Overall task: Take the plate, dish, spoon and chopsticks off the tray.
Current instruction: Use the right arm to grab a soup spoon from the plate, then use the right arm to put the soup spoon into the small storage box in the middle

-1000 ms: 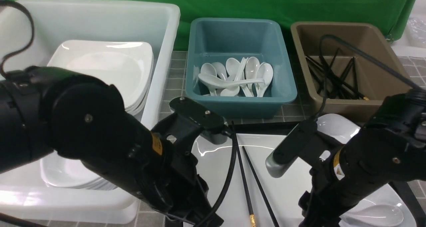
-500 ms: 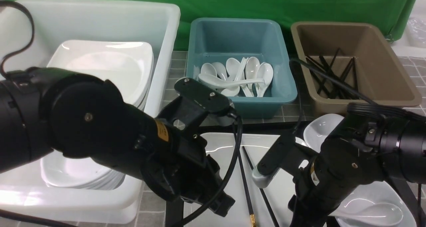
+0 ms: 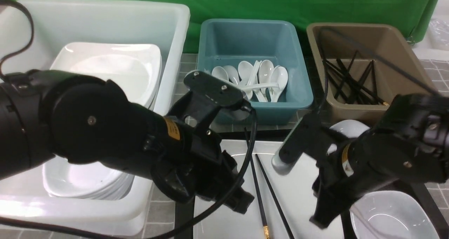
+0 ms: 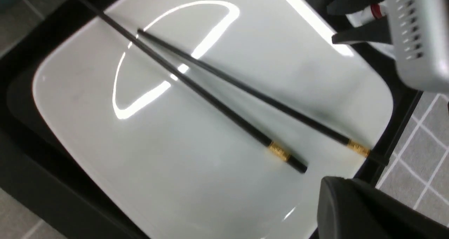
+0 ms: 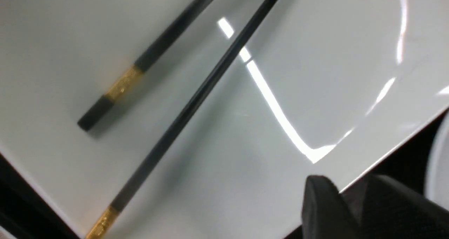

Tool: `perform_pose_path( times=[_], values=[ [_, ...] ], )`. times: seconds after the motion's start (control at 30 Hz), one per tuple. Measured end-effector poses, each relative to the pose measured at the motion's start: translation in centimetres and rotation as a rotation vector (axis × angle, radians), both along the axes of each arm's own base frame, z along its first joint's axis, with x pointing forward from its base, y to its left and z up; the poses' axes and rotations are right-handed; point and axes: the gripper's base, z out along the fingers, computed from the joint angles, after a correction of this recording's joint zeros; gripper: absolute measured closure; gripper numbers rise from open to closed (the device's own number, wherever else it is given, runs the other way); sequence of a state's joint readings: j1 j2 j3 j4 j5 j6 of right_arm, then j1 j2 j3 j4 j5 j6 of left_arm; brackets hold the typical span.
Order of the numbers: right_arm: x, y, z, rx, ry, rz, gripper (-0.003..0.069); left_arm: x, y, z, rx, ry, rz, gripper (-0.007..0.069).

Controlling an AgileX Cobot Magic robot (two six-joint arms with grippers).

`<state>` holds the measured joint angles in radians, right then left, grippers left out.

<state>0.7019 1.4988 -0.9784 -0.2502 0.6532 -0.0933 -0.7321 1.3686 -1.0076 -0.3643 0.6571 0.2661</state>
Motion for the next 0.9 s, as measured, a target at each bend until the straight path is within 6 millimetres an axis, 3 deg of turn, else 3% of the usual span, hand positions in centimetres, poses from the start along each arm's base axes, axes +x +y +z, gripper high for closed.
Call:
perform_pose_path(
  times=[0.13,0.17,0.33,0.47,0.57,0.67,0.77,0.83,0.87,0.9],
  values=[
    [0.9,0.7,2.9,0.066,-0.107,0.013,0.047,0.7,0.2,1.7,-0.035,-0.047,0.02,0.0624],
    [1.9,1.2,5.0,0.123,-0.191,0.021,0.047,1.6,0.7,3.5,-0.068,-0.1,0.049,0.0624],
    [5.4,1.5,10.3,0.367,-0.442,-0.04,0.047,4.0,3.0,8.6,-0.163,-0.28,0.167,0.0624],
    [9.0,0.7,13.5,0.619,-0.662,-0.117,0.047,5.7,5.5,11.5,-0.227,-0.41,0.285,0.0624],
    [11.4,0.3,14.1,0.757,-0.744,-0.163,0.047,6.5,6.7,12.0,-0.238,-0.446,0.338,0.0624],
    [14.0,0.3,13.4,0.861,-0.792,-0.188,0.047,6.7,7.3,11.8,-0.222,-0.433,0.356,0.0624],
    [16.7,0.8,11.2,0.899,-0.776,-0.22,0.047,6.5,7.4,11.4,-0.189,-0.393,0.342,0.0624],
    [17.3,1.1,10.4,0.899,-0.765,-0.227,0.0463,6.5,7.4,11.3,-0.183,-0.384,0.338,0.0624],
    [17.8,1.3,9.7,0.896,-0.752,-0.232,0.0447,6.4,7.4,11.2,-0.178,-0.377,0.335,0.0624],
    [18.4,1.6,8.5,0.884,-0.731,-0.241,0.0372,6.3,7.3,11.1,-0.167,-0.358,0.328,0.0624]
  ],
)
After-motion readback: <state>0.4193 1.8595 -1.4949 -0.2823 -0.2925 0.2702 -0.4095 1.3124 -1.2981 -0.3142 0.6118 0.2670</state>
